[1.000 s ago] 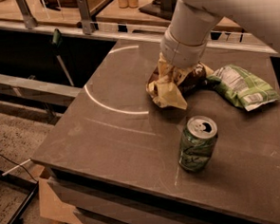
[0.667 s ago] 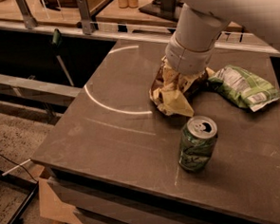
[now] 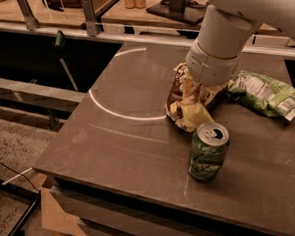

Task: Move brown chip bag near green can

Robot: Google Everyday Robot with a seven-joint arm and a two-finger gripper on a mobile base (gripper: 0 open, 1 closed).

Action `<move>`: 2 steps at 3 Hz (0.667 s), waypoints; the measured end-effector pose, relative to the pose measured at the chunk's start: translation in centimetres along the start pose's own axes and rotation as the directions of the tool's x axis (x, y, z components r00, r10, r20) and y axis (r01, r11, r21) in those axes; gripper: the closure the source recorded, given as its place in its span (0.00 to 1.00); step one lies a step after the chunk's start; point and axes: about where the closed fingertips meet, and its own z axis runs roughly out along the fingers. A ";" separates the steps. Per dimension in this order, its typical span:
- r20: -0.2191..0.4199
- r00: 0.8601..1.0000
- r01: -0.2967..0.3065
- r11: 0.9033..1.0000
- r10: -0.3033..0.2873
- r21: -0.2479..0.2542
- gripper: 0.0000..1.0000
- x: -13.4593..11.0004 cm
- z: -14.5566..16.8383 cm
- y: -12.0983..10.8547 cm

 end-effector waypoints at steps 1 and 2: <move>0.001 1.000 -0.009 1.000 0.009 -0.016 0.36 -0.4 -0.4 1.0; -0.004 1.000 0.003 1.000 -0.003 -0.023 0.12 -0.7 -0.7 1.6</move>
Offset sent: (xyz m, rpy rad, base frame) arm -0.0247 -0.0139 0.0044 -0.0363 0.0178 0.0166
